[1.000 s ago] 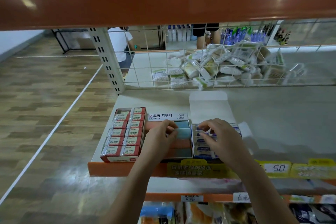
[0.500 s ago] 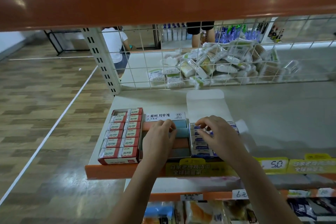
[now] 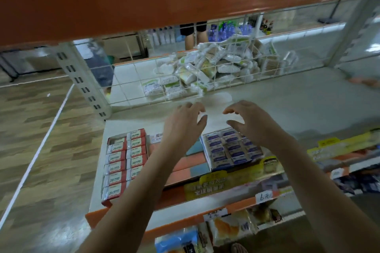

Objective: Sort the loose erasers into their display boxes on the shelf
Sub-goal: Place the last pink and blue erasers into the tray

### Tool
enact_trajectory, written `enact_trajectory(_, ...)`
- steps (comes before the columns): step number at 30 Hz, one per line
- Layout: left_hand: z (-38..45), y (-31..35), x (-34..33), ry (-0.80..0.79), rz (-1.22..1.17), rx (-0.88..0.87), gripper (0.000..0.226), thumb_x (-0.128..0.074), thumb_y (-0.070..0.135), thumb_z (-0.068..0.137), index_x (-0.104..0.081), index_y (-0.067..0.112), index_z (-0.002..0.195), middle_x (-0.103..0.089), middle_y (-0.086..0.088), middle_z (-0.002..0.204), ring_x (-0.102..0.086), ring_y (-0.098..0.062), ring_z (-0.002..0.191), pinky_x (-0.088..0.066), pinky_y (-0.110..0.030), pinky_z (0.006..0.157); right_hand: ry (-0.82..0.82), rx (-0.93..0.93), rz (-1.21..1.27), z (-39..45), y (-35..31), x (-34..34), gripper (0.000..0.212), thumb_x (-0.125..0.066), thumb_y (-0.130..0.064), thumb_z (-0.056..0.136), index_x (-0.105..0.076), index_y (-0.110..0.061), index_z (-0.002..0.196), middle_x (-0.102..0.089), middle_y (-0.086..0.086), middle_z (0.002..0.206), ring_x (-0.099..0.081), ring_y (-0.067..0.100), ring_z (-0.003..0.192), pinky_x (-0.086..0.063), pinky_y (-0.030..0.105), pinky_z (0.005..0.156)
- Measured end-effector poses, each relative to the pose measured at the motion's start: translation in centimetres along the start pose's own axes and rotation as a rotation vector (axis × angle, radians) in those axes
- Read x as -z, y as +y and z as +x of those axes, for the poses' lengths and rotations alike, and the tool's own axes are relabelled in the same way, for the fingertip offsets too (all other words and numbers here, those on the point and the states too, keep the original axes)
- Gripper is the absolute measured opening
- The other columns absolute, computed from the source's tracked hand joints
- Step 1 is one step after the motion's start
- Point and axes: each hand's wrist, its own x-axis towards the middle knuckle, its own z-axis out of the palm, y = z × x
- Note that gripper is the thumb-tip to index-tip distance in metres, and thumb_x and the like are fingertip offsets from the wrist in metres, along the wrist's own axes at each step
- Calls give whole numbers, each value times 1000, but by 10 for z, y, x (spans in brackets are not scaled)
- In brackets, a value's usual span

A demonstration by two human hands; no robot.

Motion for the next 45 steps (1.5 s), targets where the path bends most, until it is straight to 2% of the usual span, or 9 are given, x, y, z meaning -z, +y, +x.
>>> enact_trajectory(4, 34, 39, -12, -137, 144, -203, 39, -45, 40, 95, -47, 23, 130, -48, -3, 132, -41, -25, 123, -38, -36, 97, -39, -128, -38, -12, 28, 18, 36, -62, -27, 87, -55, -20, 122, -52, 4, 127, -44, 22, 121, -38, 36, 101)
enact_trajectory(9, 61, 112, -40, -237, 215, -370, 45, -44, 44, 94, -43, 22, 134, -44, -7, 136, -39, -28, 124, -36, -39, 96, 57, -274, -79, -49, 77, 52, 35, -63, -28, 87, -57, -17, 120, -53, 8, 125, -47, 27, 119, -37, 37, 102)
enact_trajectory(15, 74, 216, -90, -311, 141, -462, 46, -48, 46, 92, -45, 22, 131, -43, -7, 135, -39, -28, 124, -36, -41, 98, 148, -448, -123, -102, 159, 101, 35, -63, -23, 86, -59, -11, 119, -57, 13, 120, -51, 30, 116, -34, 34, 100)
enact_trajectory(20, 93, 301, -136, -364, 114, -460, 47, -50, 48, 89, -46, 23, 129, -44, -7, 132, -40, -29, 123, -37, -40, 95, 206, -534, -68, -148, 230, 135, 34, -64, -17, 85, -60, -10, 118, -56, 15, 117, -54, 31, 109, -42, 35, 90)
enact_trajectory(25, 113, 368, -181, -393, 101, -438, 48, -51, 49, 89, -47, 21, 129, -46, -9, 131, -40, -30, 123, -39, -41, 95, 139, -591, -104, -172, 296, 164, 36, -59, -23, 89, -54, -14, 124, -51, 10, 125, -53, 27, 111, -43, 34, 90)
enact_trajectory(33, 177, 398, -229, -445, 90, -359, 43, -48, 41, 91, -47, 19, 129, -52, -9, 129, -46, -28, 119, -42, -38, 95, 117, -591, -62, -162, 373, 182, 36, -56, -21, 90, -52, -17, 126, -44, 4, 133, -52, 24, 113, -44, 32, 91)
enact_trajectory(36, 206, 402, -241, -411, 83, -296, 44, -46, 36, 92, -44, 17, 132, -49, -9, 132, -43, -27, 121, -39, -35, 96, 68, -577, -68, -146, 401, 186, 37, -54, -23, 91, -50, -18, 127, -45, 6, 131, -51, 24, 114, -41, 32, 94)
enact_trajectory(40, 251, 414, -257, -307, 48, -196, 55, -51, 36, 91, -32, 27, 142, -50, -7, 129, -50, -27, 115, -42, -36, 90, 64, -551, -80, -120, 444, 199, 37, -55, -20, 89, -51, -15, 126, -47, 10, 128, -48, 27, 117, -36, 32, 98)
enact_trajectory(45, 296, 416, -283, -134, 204, -185, 42, -44, 43, 95, -48, 14, 124, -53, -10, 116, -53, -27, 105, -46, -38, 81, 27, -545, -94, -81, 489, 215, 39, -55, -20, 88, -50, -14, 127, -49, 10, 127, -49, 27, 117, -39, 33, 95)
